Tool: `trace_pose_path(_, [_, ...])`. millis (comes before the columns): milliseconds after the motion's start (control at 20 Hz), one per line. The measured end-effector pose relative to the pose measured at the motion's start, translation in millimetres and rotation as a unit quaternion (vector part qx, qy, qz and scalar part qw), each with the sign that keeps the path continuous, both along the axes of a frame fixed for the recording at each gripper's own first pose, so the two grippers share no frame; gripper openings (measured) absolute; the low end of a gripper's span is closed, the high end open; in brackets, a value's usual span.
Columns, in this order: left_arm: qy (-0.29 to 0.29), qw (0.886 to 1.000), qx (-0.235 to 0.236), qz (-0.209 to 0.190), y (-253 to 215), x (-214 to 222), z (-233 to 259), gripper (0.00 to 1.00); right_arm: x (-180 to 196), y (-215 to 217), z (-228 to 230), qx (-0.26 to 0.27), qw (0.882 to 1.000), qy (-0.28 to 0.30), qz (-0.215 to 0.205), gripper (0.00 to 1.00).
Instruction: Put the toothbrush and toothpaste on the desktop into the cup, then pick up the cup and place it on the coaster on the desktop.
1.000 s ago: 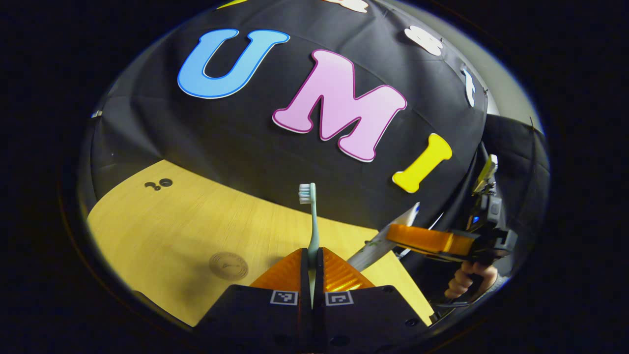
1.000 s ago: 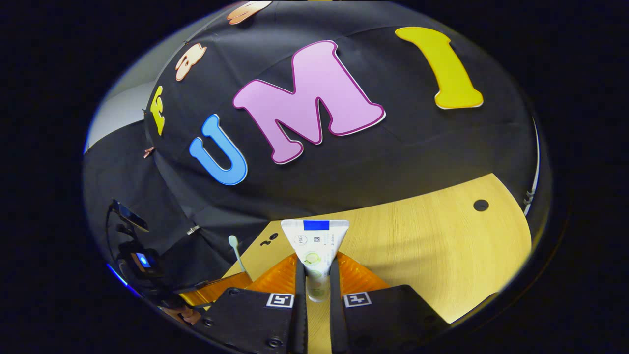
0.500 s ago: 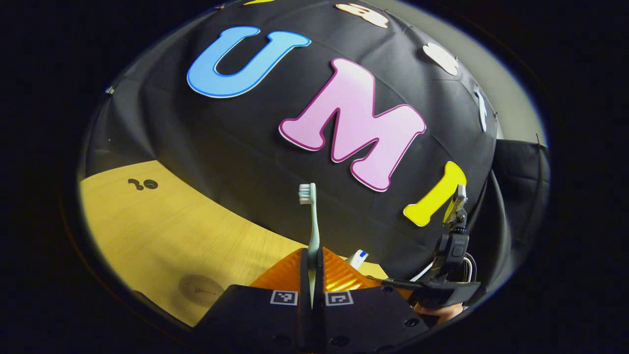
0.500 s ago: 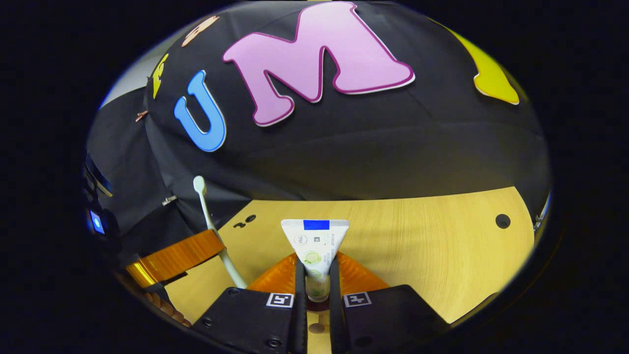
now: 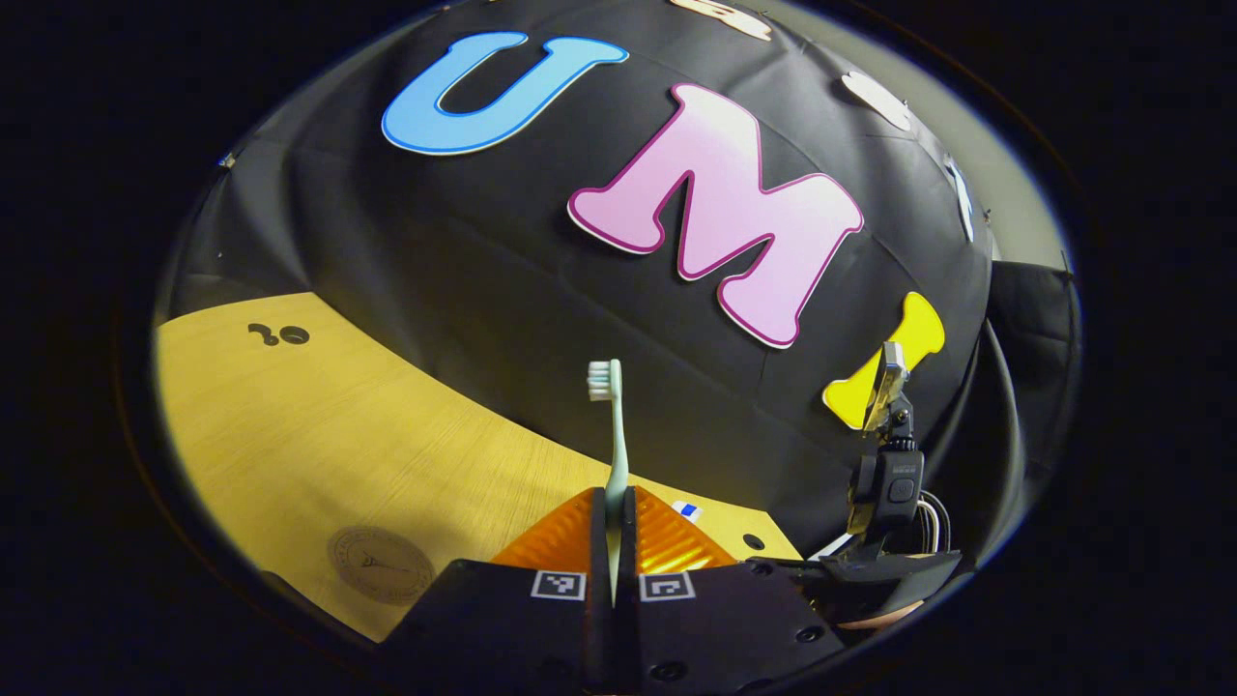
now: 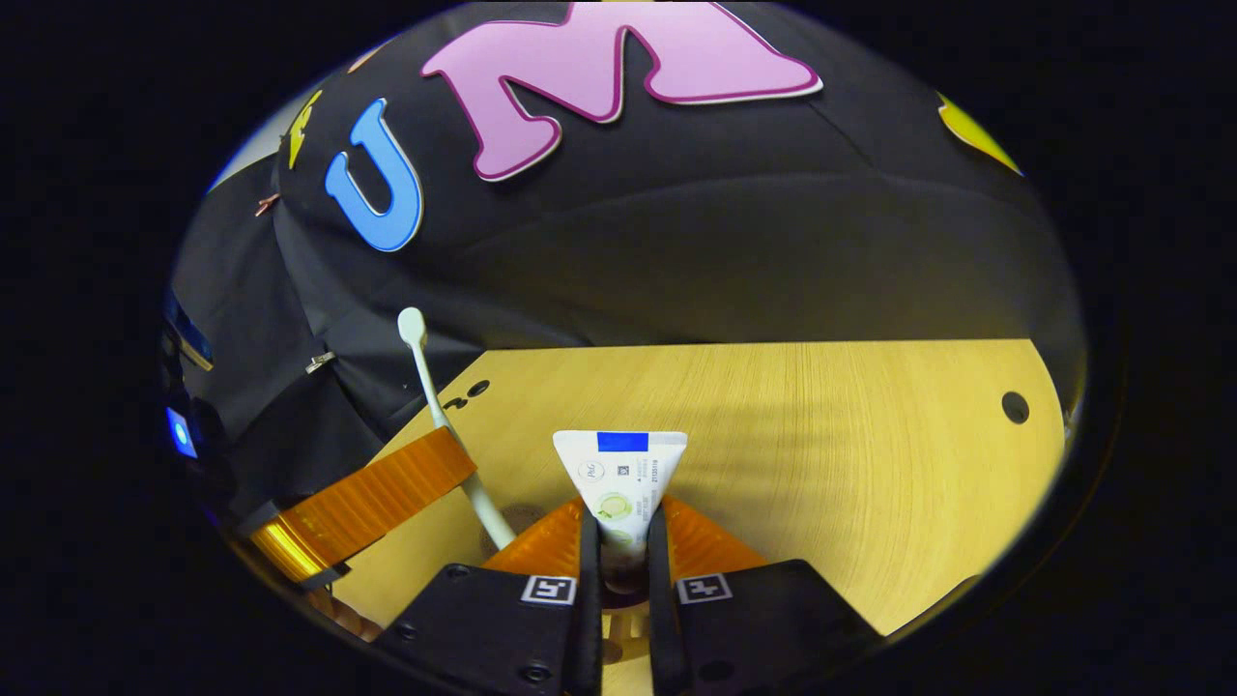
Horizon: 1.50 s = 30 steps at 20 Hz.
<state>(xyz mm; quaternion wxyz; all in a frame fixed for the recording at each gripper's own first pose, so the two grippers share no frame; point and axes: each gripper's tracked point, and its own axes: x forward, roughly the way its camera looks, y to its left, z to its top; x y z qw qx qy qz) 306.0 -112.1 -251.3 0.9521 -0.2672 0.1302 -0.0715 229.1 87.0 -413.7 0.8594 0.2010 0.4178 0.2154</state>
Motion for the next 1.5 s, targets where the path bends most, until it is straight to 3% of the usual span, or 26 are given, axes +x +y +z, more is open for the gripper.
trace_pose_path(150, [-0.005, 1.0, 0.004, 0.009, -2, 4, 0, 0.06, 1, -4, 6, 0.012, 1.0, 0.007, -0.008, 0.31])
trace_pose_path(250, [-0.01, 1.0, 0.004, 0.015, -3, 6, 2, 0.06, 1, -5, 17, 0.036, 0.999, 0.013, -0.016, 0.29])
trace_pose_path(300, [-0.013, 1.0, 0.003, 0.018, -3, 7, 3, 0.06, 5, -7, 22, 0.047, 0.999, 0.011, -0.025, 0.33])
trace_pose_path(350, [-0.015, 1.0, 0.004, 0.022, -5, 9, 3, 0.06, 11, -11, 31, 0.059, 0.998, 0.003, -0.036, 0.51])
trace_pose_path(550, [-0.013, 0.999, 0.028, 0.031, -11, 13, -7, 0.06, 30, -43, 72, 0.094, 0.99, -0.021, -0.1, 0.59])
trace_pose_path(900, [-0.032, 0.993, 0.107, 0.035, -27, 5, -28, 0.06, -10, -101, 76, 0.072, 0.987, -0.023, -0.139, 0.6])
trace_pose_path(1050, [-0.035, 0.989, 0.14, 0.039, -35, -3, -40, 0.06, -35, -104, 59, 0.064, 0.989, -0.001, -0.131, 0.6])
trace_pose_path(1200, [-0.036, 0.989, 0.141, 0.015, -49, -6, -49, 0.06, -51, -101, 45, 0.043, 0.992, 0.012, -0.115, 0.6])
trace_pose_path(1400, [-0.026, 0.987, 0.158, 0.01, -49, -12, -60, 0.12, -59, -96, 42, 0.034, 0.994, 0.019, -0.099, 0.61])
trace_pose_path(1500, [-0.013, 0.984, 0.179, 0.007, -48, -18, -70, 0.2, -64, -94, 42, 0.033, 0.995, 0.026, -0.093, 0.6])
